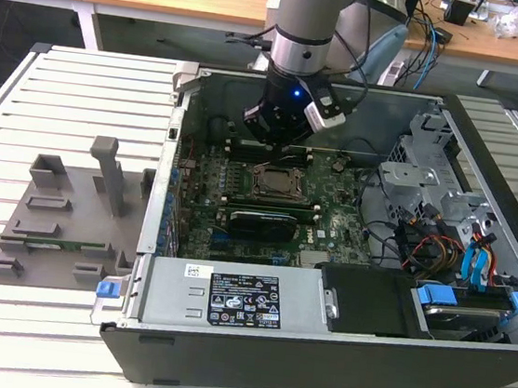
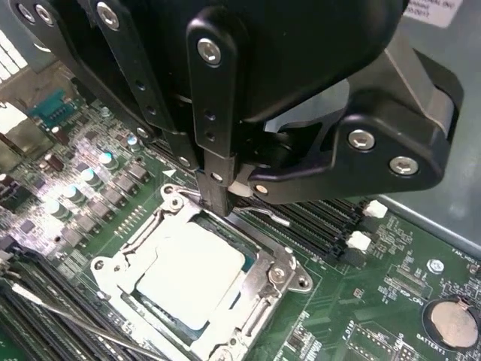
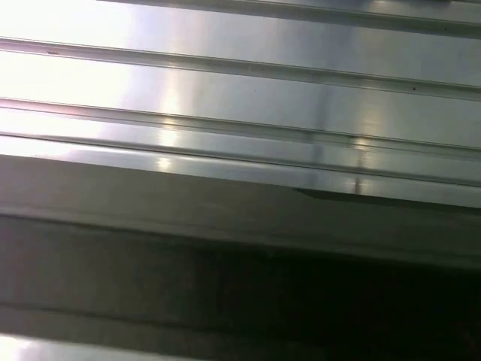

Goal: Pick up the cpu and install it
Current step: 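Install the first cpu locking lever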

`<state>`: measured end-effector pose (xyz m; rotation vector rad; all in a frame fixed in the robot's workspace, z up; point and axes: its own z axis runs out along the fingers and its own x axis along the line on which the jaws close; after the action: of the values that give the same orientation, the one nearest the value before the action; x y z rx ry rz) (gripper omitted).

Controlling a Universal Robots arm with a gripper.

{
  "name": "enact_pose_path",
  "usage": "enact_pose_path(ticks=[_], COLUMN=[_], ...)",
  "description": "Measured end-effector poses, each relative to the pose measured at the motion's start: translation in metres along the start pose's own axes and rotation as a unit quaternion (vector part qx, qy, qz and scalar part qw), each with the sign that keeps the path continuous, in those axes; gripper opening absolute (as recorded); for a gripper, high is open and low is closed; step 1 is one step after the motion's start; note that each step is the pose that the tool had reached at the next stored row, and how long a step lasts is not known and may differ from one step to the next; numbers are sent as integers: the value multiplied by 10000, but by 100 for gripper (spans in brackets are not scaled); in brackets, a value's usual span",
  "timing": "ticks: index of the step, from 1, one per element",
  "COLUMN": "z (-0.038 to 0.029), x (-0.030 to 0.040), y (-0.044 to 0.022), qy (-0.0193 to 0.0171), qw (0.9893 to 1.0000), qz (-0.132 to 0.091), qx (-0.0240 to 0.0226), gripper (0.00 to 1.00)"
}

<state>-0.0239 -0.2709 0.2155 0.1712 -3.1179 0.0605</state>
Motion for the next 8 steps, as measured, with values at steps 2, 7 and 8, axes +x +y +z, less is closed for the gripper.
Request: enact_pose_path(ticks=[2, 7, 8], z=[31, 81, 87], x=[-36, -131, -152], y=[-3, -11, -13], qy=[-1, 0, -1], qw=[10000, 10000, 10000], qz=[-14, -19, -19], qx=[0, 3, 3], gripper=[11, 11, 11])
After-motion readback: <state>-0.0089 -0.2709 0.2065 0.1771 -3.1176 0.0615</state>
